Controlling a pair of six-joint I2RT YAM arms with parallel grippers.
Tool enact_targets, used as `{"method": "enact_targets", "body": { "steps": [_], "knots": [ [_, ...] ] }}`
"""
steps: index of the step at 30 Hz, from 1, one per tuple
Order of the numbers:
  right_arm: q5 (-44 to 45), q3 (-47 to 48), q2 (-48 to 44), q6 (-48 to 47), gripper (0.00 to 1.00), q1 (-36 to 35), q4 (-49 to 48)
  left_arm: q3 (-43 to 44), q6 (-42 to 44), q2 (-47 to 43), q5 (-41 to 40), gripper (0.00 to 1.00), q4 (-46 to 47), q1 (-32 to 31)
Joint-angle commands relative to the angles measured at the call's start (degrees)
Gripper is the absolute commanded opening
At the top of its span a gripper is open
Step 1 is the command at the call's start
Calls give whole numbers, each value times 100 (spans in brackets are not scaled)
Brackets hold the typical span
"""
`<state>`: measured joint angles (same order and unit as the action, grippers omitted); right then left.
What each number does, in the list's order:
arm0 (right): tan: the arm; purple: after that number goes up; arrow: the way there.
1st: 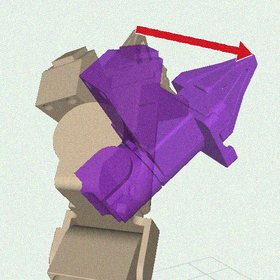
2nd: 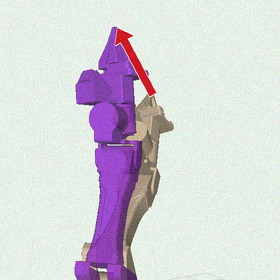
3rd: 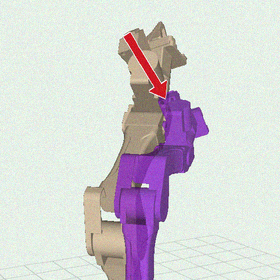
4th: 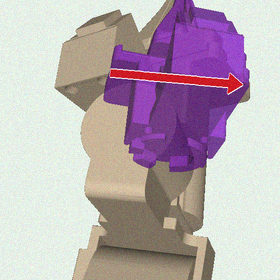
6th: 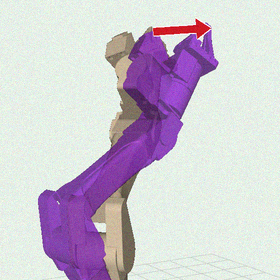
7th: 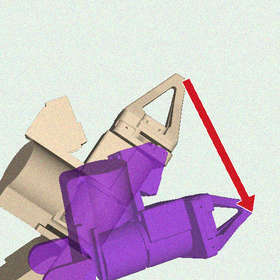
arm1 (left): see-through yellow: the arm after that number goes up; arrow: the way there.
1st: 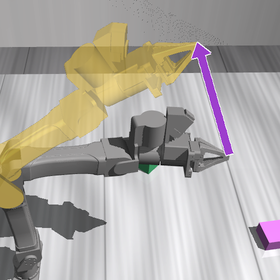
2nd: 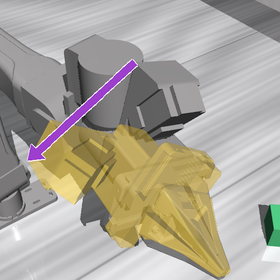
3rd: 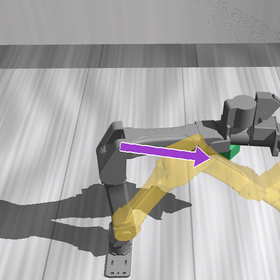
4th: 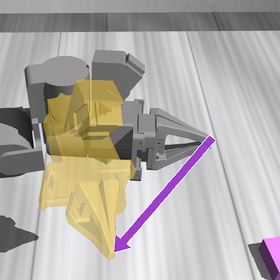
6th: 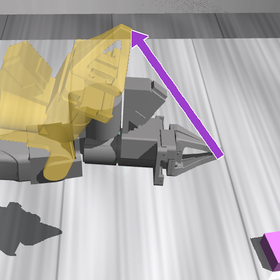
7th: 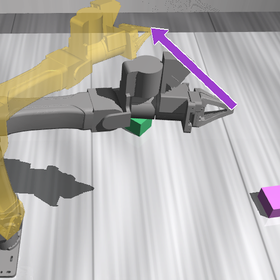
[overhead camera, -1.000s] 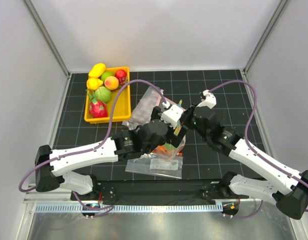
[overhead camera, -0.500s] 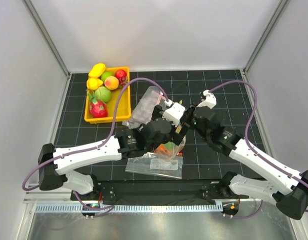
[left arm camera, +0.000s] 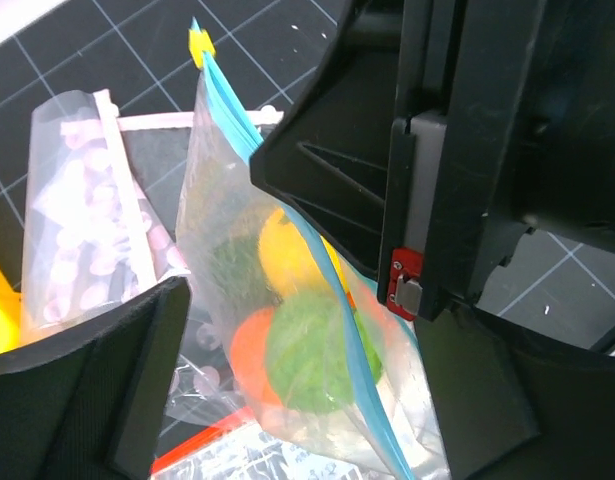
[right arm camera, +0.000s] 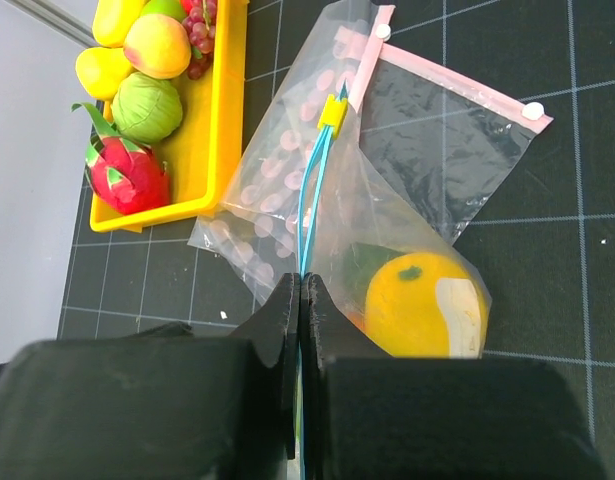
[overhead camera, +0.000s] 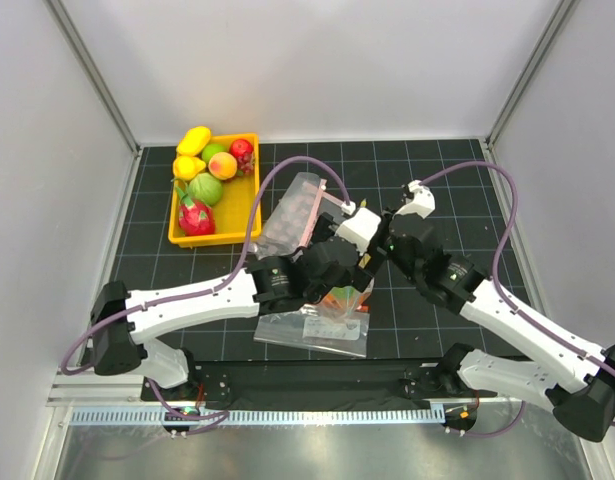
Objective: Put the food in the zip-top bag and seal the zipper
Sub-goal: Zip the zipper food storage bag at the center of the board.
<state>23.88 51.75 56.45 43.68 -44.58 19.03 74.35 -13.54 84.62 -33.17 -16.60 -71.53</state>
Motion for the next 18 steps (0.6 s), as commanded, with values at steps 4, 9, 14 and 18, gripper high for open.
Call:
{"method": "enact_targets", "body": {
  "steps": [4, 9, 14, 18],
  "knots": [
    [240, 37, -213, 35, 1, -25, -145, 291, -158, 309, 66, 86, 166, -142],
    [293, 29, -230, 61, 1, -25, -127, 467, -219, 652, -330, 70, 140, -274],
    [389, 20, -274, 53, 10, -25, -92, 633, -228, 793, -445, 19, 8, -274],
    [653, -15, -415, -70, 36, -25, -74, 520, -97, 521, -253, 0, -80, -187]
  ]
}}
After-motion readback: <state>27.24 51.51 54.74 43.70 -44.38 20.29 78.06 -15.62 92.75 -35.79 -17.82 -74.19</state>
